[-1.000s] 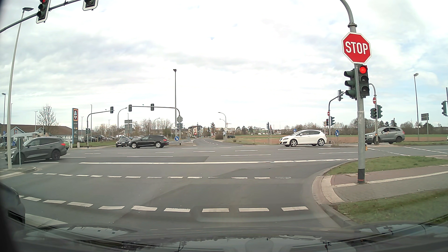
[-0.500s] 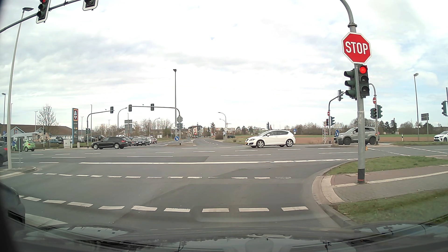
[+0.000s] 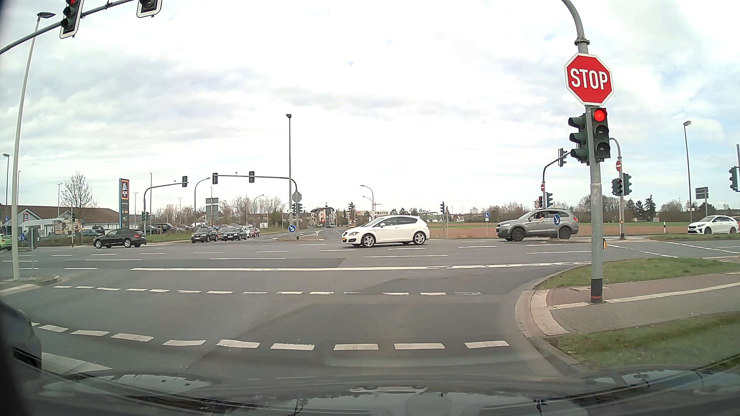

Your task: Follow the waypoints while adhering to traffic rules and regulations

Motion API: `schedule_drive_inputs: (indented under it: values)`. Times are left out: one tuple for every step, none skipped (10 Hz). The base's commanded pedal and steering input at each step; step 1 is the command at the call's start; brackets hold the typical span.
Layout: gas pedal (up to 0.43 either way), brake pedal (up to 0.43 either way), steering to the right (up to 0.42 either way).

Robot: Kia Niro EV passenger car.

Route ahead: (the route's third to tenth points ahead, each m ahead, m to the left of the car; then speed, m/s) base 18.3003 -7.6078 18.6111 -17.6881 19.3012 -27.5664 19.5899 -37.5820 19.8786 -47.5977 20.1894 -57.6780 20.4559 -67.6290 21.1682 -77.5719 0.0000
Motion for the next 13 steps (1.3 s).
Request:
schedule_drive_inputs:
  values:
    - [0.000,0.287,-0.001]
    - [0.000,0.287,-0.001]
    - [0.000,0.287,-0.001]
    - [0.000,0.287,-0.001]
    - [0.000,0.287,-0.001]
    - [0.000,0.287,-0.001]
    - [0.000,0.287,-0.001]
    - [0.000,0.287,-0.001]
    - [0.000,0.287,-0.001]
    - [0.000,0.287,-0.001]
    - [0.000,0.287,-0.001]
    - [0.000,0.293,-0.001]
    - [0.000,0.287,-0.001]
